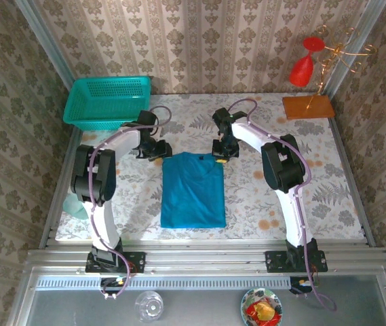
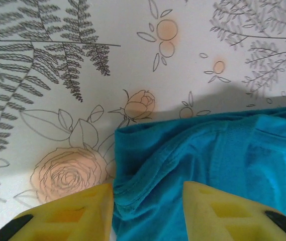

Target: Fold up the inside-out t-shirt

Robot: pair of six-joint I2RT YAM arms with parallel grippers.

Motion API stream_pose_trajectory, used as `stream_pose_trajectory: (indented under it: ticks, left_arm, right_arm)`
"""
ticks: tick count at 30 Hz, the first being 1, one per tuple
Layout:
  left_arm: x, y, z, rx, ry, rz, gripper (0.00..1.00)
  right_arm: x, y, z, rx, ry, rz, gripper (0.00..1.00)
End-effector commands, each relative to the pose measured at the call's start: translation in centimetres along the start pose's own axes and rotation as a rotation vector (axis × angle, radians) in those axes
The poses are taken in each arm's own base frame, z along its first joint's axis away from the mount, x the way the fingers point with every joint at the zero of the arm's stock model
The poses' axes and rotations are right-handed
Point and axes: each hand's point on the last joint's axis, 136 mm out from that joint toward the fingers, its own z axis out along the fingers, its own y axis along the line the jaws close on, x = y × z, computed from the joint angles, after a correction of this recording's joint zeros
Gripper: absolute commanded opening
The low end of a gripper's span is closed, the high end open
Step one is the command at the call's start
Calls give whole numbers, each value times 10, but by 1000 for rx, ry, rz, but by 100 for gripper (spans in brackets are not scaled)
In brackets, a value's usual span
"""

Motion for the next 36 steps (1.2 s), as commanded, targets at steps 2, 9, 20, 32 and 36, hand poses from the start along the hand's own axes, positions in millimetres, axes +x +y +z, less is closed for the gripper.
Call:
stream_pose_trajectory:
  ticks: [2, 9, 20, 32, 36]
  left_arm:
    - [-7, -7, -3, 38, 4, 8, 35]
    - [-1, -3, -5, -18, 20, 3, 36]
    - [9, -1, 1, -72, 77, 2, 34]
    - [7, -22, -3, -19, 72, 40, 9]
    - [4, -40, -25, 28, 19, 80, 0]
  right_arm:
    - [23, -16, 3, 53, 82, 1, 0]
    - [25, -17, 1, 58, 81, -3, 0]
    - [24, -19, -4, 61, 77, -4, 0]
    - [23, -19, -7, 62, 73, -7, 0]
    - [23, -20, -7, 67, 76, -10, 1]
